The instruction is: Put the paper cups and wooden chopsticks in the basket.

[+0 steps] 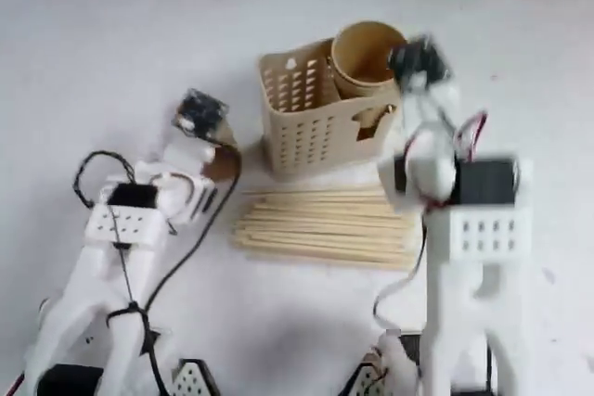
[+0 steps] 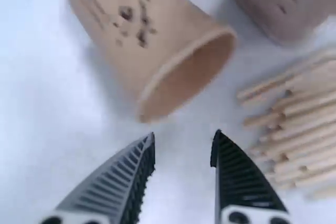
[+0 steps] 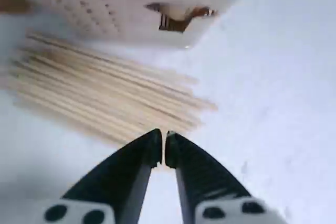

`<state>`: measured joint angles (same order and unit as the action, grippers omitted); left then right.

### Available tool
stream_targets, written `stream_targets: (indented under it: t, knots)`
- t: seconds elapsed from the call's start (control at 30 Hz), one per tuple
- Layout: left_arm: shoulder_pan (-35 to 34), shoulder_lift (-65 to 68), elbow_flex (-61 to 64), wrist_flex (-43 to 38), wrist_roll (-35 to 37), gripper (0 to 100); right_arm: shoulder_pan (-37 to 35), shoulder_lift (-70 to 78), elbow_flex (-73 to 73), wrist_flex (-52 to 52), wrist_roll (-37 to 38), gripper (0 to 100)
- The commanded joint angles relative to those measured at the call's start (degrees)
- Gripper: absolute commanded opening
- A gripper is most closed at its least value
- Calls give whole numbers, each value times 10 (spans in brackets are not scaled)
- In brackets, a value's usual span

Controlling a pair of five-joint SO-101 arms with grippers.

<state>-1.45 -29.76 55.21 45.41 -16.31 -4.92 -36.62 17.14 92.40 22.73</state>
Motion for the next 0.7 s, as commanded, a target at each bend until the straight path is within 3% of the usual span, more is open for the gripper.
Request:
stream_targets:
  t: [0.0, 0.23, 0.4, 0.67]
  knots:
    - [-37, -6, -92, 32, -1, 191, 32, -138, 177, -50, 60, 23]
    - [-59, 0, -192, 69, -82, 193, 161, -355, 439, -131, 179, 23]
    - [-55, 8, -190, 69, -145, 193, 255, -447, 498, -141, 224, 24]
    - [-32, 109, -196, 44, -194, 225, 291, -468, 616, -220, 226, 24]
